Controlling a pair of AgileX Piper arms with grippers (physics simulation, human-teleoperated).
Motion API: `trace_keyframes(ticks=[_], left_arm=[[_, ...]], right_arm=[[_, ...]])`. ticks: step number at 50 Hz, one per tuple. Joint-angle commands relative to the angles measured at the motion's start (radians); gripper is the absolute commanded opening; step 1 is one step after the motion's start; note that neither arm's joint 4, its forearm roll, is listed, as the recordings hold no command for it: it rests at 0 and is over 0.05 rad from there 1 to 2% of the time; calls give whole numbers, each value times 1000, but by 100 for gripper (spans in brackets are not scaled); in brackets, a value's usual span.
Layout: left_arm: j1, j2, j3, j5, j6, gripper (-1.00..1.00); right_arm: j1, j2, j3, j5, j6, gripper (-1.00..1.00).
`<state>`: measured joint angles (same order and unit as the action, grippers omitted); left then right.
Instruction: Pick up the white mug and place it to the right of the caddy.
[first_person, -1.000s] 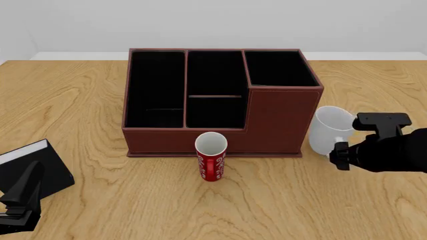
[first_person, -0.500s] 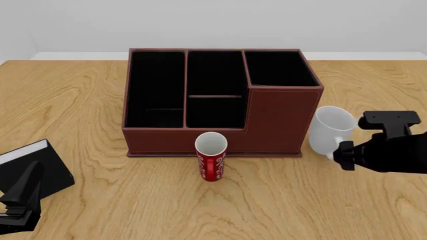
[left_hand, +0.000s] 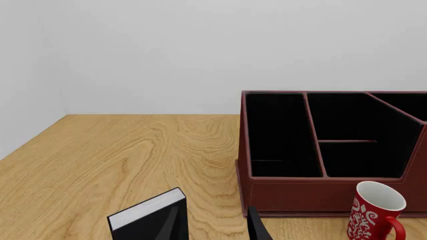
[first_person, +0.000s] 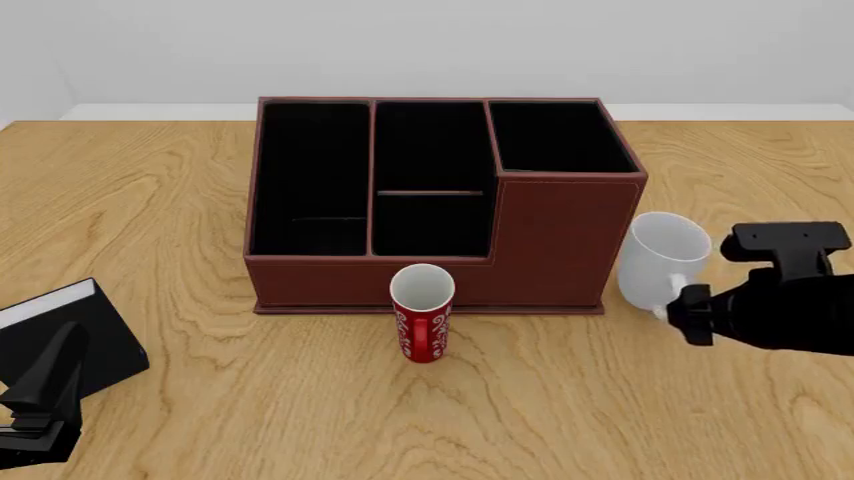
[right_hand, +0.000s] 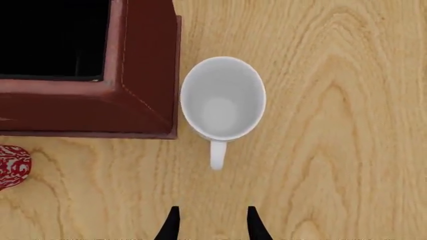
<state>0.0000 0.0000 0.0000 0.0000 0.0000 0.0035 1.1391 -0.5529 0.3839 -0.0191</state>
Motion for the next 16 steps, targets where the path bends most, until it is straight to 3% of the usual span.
trace_keyframes(ticks=[1, 16], left_arm=[[0, 0, 0, 0, 0, 100], [0, 0, 0, 0, 0, 100]], right_arm=[[4, -60, -3, 37, -7, 100], [9, -106, -16, 77, -13, 100]])
